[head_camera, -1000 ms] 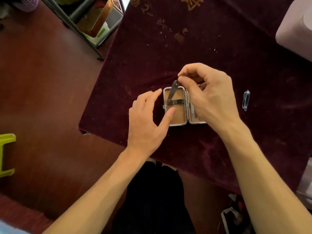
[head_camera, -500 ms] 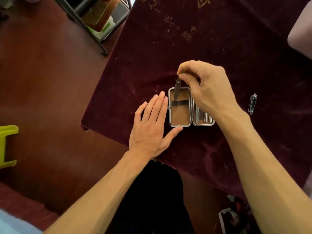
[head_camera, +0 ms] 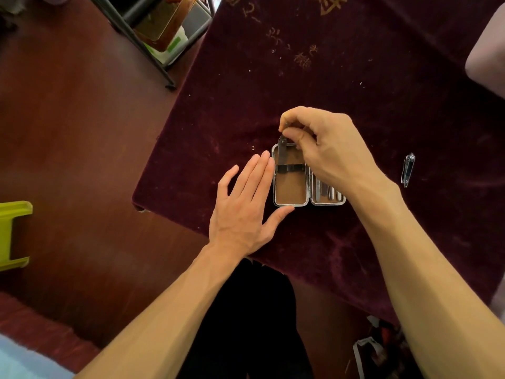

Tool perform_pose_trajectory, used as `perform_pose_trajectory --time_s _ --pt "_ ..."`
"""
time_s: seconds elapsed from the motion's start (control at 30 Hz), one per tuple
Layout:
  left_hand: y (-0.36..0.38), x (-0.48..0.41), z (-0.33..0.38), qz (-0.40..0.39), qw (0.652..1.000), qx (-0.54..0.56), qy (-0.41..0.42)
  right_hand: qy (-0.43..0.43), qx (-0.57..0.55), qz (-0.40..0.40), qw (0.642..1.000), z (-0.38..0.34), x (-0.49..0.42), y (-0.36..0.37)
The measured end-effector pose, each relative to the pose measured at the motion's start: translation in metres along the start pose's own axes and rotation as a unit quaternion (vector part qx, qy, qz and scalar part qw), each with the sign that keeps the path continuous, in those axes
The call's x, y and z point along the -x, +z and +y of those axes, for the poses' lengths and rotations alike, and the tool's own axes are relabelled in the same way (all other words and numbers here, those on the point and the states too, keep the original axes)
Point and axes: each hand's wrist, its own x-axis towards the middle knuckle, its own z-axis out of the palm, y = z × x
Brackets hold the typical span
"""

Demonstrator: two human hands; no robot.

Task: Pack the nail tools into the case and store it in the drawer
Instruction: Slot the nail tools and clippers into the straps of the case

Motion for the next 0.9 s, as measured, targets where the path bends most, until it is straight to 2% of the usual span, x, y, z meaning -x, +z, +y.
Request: perform_pose_trajectory --time_s 0.2,0.9 --pt "0.003 0.001 -0.001 0.006 1.0 0.0 0.003 -0.019 0.021 -0.043 0.999 -0.005 -0.003 0.001" --pt "0.003 0.001 0.0 0.008 1.0 -0.003 0.005 0.0 0.012 0.02 1.0 0.008 0.028 0.016"
